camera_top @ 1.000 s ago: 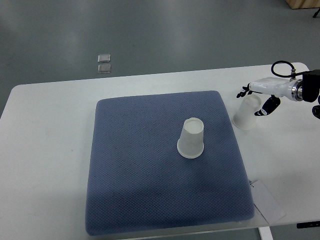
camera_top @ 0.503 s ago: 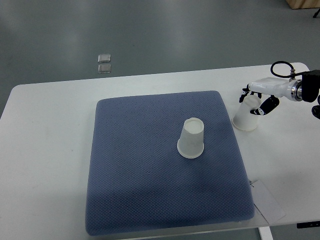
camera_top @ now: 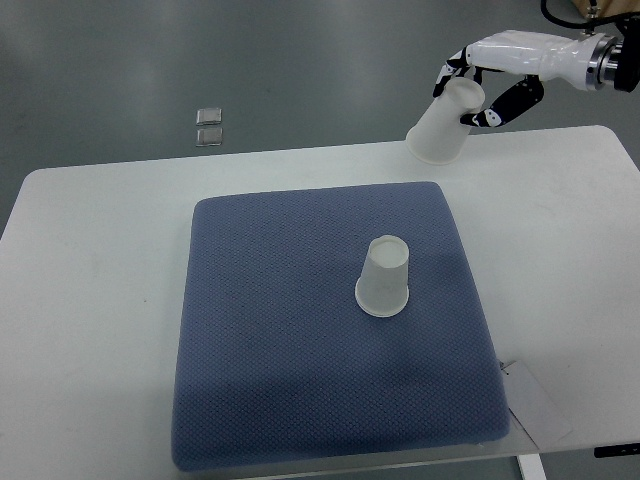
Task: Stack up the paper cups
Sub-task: 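Lift the grasped cup and carry it over the cup on the pad, then lower the held cup onto the cup on the pad, nesting them, then open the right hand and withdraw it away from the stacked cups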
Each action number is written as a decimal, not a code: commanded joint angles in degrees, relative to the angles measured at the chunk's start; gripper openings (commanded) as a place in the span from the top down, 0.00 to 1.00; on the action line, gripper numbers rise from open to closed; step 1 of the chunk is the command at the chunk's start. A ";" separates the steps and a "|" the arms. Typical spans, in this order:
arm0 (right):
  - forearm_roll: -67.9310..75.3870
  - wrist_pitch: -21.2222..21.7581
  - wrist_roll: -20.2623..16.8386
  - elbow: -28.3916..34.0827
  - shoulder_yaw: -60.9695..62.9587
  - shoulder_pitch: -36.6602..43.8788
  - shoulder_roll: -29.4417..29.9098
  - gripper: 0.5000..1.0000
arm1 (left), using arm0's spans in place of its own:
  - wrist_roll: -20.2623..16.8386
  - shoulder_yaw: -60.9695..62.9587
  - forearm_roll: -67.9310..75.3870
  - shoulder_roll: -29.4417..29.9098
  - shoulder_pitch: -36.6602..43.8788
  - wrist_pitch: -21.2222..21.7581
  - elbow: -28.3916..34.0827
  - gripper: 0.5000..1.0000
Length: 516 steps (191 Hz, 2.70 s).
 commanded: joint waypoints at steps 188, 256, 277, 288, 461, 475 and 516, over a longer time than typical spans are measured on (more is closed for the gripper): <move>-3.88 13.26 0.05 19.34 -0.58 4.80 0.26 0.94 | 0.00 0.00 0.00 0.00 0.00 0.00 -0.02 0.00; -6.26 13.35 0.49 19.43 -1.20 4.45 -0.09 0.93 | 0.00 0.00 0.00 0.00 0.00 0.00 -0.02 0.00; -6.52 14.31 0.93 19.51 -1.20 4.28 -0.18 0.92 | 0.00 0.00 0.00 0.00 0.00 0.00 -0.02 0.00; -6.52 14.84 1.11 19.95 -1.20 4.36 -0.27 0.92 | 0.00 0.00 0.00 0.00 0.00 0.00 -0.02 0.00; -6.44 14.49 0.58 20.92 -1.02 2.17 -0.80 0.89 | 0.00 0.00 0.00 0.00 0.00 0.00 -0.02 0.00; -6.26 13.35 0.49 20.66 -1.02 1.64 -0.71 0.82 | 0.00 0.00 0.00 0.00 0.00 0.00 -0.02 0.00; -5.64 12.29 0.49 20.04 -0.41 -0.47 -0.71 0.33 | 0.00 0.00 0.00 0.00 0.00 0.00 0.07 0.00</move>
